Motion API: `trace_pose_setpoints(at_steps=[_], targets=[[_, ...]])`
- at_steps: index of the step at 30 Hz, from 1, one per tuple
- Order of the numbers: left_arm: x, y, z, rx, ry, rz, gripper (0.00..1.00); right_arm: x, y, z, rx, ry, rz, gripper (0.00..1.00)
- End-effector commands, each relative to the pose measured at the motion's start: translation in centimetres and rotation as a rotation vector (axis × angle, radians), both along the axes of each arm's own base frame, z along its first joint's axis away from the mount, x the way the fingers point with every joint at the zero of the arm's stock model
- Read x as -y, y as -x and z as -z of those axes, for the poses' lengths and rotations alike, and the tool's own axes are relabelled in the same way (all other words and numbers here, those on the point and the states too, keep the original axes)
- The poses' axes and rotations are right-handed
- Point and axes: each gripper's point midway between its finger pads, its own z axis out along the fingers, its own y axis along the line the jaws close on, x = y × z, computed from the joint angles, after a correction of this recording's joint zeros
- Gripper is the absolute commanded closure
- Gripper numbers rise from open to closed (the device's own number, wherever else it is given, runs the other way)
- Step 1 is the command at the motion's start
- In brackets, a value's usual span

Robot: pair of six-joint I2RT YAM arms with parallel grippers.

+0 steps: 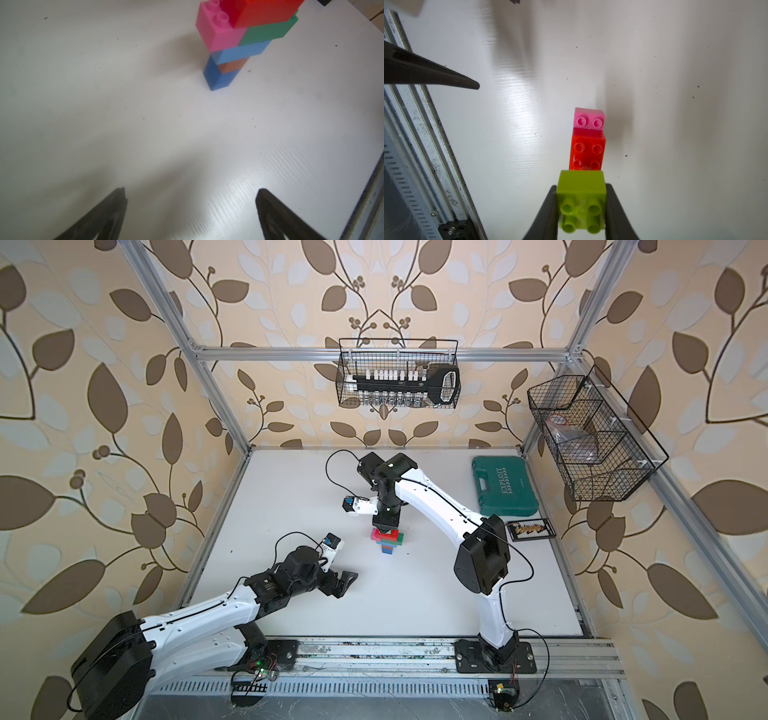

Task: Assemble a spoon with lego
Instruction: Assemble the lego brick with the lego brick.

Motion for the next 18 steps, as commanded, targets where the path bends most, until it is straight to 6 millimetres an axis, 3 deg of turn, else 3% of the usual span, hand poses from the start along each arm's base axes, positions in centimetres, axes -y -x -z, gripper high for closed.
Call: trace_pose_setpoints(at_steps=[1, 18], targets=[[0.8, -0.2, -1.3, 0.038, 0.036, 0.02, 0.01, 0.3, -0.1, 0.6, -0.023, 0.04, 0.047, 1.0], [0.8, -0.3, -1.4, 0.04, 0.035, 0.018, 0.01, 0.7, -0.2, 1.8, -0.048, 0.062, 0.085, 1.0]])
